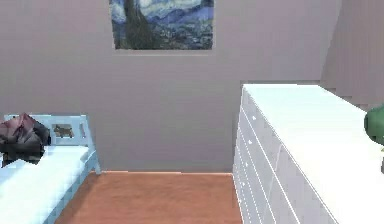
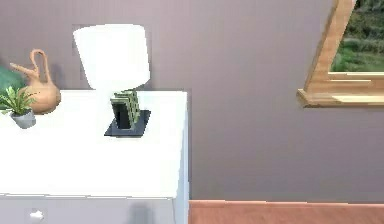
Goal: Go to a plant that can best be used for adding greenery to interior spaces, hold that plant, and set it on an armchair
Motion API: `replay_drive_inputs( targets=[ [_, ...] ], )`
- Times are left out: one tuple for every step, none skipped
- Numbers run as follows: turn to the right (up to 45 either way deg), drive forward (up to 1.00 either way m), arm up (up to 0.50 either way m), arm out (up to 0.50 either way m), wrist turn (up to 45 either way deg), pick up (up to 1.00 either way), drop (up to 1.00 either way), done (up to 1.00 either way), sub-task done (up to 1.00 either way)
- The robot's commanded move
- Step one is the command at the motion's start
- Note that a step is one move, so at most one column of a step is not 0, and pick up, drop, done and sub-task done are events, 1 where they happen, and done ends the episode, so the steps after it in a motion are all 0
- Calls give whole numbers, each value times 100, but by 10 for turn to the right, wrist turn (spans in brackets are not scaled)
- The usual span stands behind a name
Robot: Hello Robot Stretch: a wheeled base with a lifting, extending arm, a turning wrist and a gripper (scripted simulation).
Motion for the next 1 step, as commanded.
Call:
replay_drive_inputs(
  targets=[
    [0,100,0,0,0,0,0,0,0]
  ],
)
